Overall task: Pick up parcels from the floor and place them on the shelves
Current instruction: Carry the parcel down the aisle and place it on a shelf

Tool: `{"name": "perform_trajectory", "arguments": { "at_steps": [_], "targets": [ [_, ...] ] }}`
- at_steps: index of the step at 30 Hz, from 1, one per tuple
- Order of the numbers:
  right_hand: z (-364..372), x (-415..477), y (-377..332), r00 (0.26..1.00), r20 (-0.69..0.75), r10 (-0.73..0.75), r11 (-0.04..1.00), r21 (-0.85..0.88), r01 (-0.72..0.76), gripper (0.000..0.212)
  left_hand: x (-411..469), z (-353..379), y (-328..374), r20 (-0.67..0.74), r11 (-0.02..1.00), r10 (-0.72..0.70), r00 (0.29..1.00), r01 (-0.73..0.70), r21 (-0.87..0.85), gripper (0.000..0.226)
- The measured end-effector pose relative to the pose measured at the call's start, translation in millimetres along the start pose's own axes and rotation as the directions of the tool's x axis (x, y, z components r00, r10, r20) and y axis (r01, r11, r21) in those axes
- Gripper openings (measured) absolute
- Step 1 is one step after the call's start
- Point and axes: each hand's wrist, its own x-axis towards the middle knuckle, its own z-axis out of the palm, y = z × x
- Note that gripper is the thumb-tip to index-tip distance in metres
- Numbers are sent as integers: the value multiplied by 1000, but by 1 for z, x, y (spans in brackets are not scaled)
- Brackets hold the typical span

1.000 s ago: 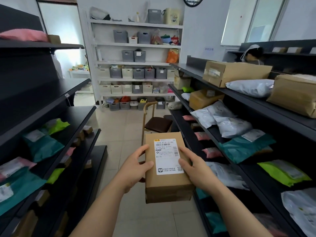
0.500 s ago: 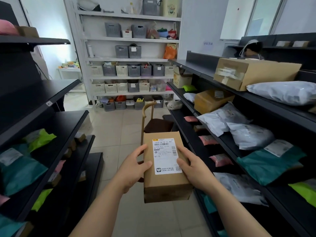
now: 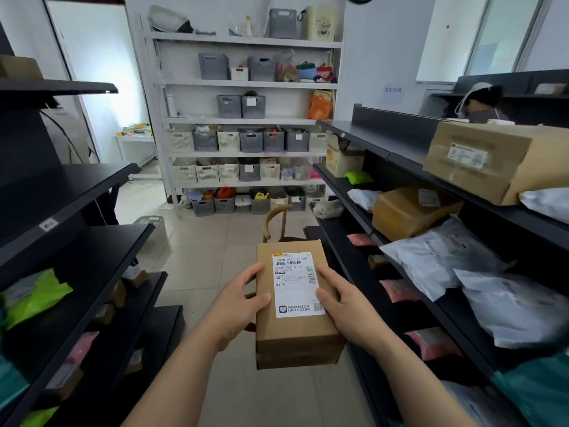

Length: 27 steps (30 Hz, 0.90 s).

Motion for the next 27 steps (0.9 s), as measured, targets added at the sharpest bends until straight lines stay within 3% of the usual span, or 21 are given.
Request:
{"name": "perform_trajectory", "arguments": {
  "at_steps": [13, 27],
  "targets": [
    [-3, 199, 20, 998, 60, 3, 1000, -27, -2, 50, 187, -27, 10, -36, 999, -3, 999, 1, -35, 61],
    [32, 413, 1, 992, -126, 29, 999, -24, -32, 50, 413, -118, 53, 112, 999, 37, 993, -41, 34, 59]
  ]
}}
